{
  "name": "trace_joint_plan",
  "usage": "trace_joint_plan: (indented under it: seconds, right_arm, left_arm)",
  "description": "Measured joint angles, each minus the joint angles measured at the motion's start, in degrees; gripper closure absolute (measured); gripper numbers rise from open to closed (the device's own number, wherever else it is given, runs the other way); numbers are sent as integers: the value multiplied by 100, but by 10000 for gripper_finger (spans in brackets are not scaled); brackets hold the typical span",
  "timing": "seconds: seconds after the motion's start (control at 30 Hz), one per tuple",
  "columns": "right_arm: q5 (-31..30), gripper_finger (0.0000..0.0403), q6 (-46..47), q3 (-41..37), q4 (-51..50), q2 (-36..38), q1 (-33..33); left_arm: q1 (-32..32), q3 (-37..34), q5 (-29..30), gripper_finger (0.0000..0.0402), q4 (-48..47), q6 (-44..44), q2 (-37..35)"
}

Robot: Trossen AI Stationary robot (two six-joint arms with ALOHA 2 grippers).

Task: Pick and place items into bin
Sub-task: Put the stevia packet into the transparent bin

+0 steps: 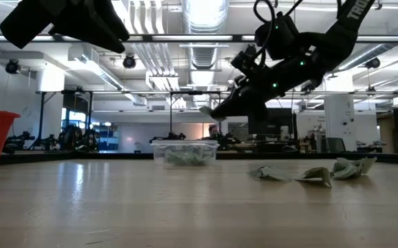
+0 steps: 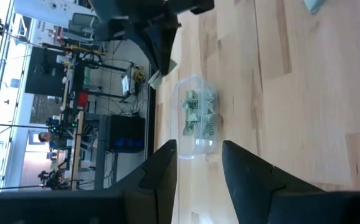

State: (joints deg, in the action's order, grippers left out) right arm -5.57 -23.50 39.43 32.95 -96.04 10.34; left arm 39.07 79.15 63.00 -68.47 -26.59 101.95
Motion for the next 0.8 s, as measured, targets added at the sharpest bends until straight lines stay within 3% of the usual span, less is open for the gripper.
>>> trace_joint_plan:
  seconds: [0.6,0.8]
  right_arm:
    - [153,390,247,1016,-718,-896,111]
    - [171,378,267,1082,-895,-874,123]
  left_arm:
    - [0,-2,-11,291,2,0,0]
    - [0,-4,-13,291,8,0,0]
